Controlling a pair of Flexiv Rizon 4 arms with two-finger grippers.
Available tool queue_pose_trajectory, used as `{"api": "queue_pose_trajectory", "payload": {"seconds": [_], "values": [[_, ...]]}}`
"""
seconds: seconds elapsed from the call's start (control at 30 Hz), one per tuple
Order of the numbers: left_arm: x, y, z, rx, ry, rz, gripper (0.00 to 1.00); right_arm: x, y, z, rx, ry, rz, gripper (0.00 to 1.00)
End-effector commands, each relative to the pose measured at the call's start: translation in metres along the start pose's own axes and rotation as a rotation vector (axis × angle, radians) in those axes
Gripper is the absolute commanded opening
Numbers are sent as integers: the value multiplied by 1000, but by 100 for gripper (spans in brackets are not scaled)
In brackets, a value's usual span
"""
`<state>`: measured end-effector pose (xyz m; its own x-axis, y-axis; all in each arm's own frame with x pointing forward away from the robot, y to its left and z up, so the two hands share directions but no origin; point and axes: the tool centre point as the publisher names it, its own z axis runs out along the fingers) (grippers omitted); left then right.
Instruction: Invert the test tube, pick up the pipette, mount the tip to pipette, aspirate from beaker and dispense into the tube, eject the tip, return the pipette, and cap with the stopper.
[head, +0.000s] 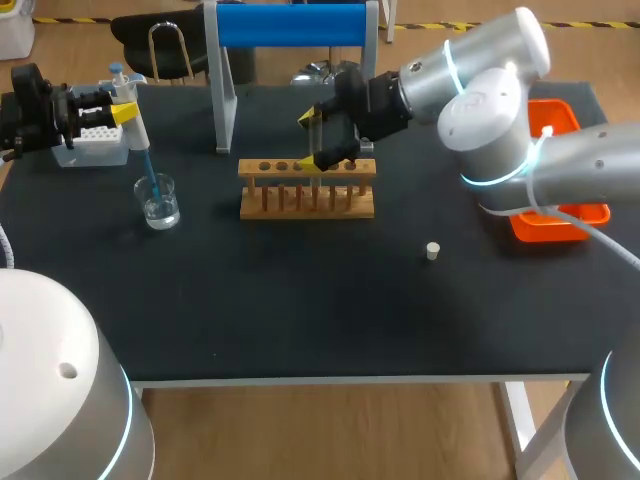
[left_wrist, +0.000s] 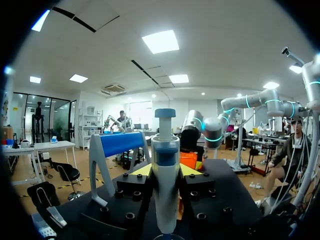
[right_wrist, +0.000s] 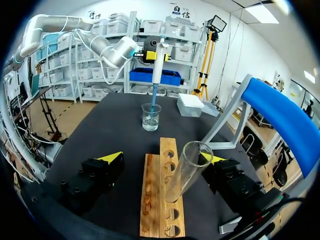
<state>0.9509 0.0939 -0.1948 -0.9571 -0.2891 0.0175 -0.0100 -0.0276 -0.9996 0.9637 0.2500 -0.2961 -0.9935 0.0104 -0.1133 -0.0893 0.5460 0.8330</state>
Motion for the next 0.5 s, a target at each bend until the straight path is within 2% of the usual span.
{"api": "queue_pose_trajectory", "payload": {"seconds": [0.03, 0.5], "values": [[-1, 0, -1, 0, 4, -1, 0, -3, -1, 2, 9, 1, 1, 100], [-1, 0, -1, 0, 4, -1, 0, -10, -10, 4, 27, 4, -11, 100]]}}
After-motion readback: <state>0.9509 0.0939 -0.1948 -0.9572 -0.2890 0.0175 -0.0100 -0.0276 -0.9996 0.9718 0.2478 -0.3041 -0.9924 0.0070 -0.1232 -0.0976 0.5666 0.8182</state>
